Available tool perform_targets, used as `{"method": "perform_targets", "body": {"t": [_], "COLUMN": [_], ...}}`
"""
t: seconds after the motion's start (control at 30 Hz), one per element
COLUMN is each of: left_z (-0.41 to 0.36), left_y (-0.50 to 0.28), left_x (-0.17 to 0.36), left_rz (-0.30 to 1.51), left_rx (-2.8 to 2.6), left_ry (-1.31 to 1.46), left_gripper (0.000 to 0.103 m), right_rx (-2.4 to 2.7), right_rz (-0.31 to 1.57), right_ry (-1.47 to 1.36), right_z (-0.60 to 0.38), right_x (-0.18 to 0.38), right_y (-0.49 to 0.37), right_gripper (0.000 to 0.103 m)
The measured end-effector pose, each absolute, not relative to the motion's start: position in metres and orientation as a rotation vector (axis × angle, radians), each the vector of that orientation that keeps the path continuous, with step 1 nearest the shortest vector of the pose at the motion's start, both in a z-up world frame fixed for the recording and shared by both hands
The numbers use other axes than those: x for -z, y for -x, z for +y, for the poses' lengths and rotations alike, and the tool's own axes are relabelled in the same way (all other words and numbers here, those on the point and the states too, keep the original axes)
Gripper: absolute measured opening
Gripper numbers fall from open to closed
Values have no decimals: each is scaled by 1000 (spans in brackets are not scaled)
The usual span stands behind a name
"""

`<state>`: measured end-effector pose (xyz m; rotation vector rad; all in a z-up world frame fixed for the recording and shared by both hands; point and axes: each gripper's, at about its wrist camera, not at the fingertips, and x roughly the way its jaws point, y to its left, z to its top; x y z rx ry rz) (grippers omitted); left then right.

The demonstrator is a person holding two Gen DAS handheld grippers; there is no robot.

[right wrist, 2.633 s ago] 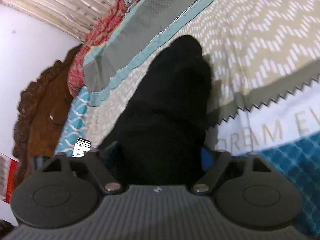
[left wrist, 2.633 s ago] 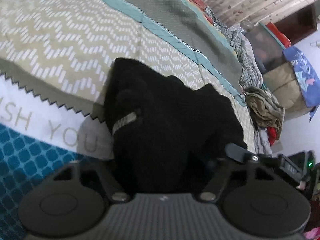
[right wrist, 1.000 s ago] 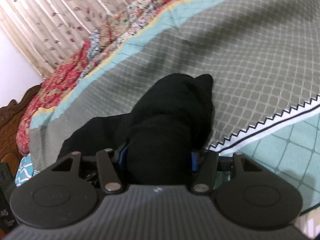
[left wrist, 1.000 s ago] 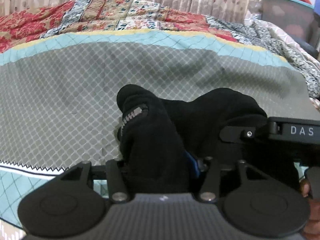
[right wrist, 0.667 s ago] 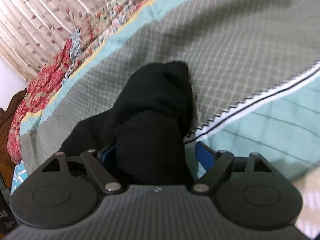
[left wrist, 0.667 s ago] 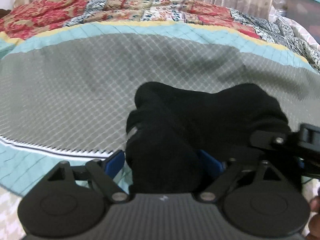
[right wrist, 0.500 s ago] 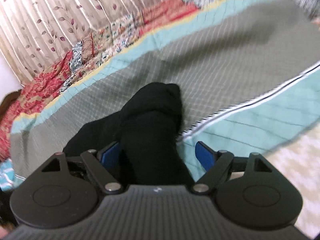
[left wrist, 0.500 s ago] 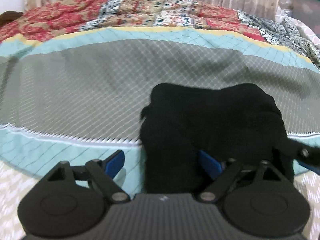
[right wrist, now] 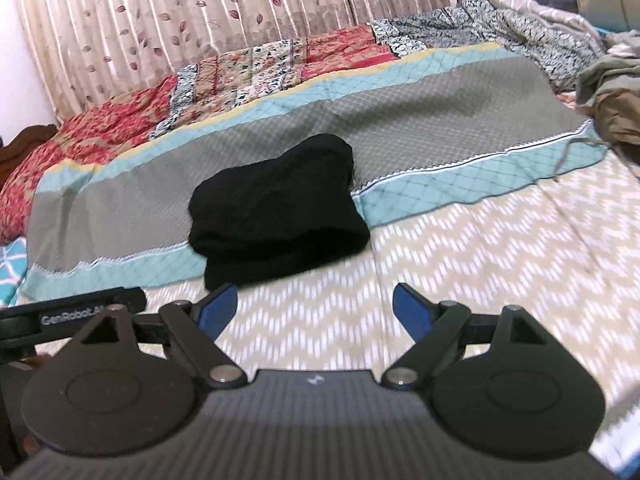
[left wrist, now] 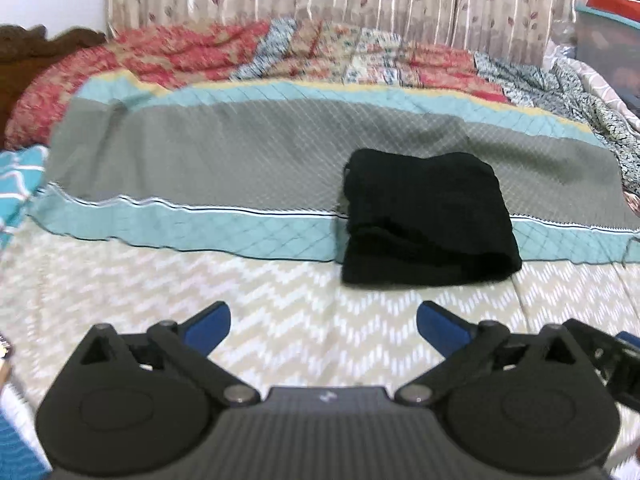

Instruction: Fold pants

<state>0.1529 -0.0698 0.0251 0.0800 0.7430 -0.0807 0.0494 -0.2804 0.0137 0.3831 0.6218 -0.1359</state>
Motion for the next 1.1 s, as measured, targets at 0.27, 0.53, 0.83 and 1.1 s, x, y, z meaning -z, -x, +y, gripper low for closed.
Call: {"method": "perform_targets", "body": {"t": [0.27, 0.53, 0.83, 1.1], "left_z": [-51, -47, -46, -40], "left_y": [-84, -41, -16, -6], "left_x": [-43, -49, -48, -44], "left_rz": [676, 631, 610, 624], "left_rx": [85, 73, 37, 26], "left_ry": [-104, -142, -182, -188], "left_gripper": [103, 103, 103, 103], "right_rx": [100, 86, 93, 80], "right_rz": [625, 605, 566, 585], "right_ry": [-352, -414, -436, -440], "right_z": [-256, -248, -246, -244], "right_x": [-31, -36, -41, -36], "right_y": [2, 38, 57, 60], "right_gripper": [92, 94, 94, 94]}}
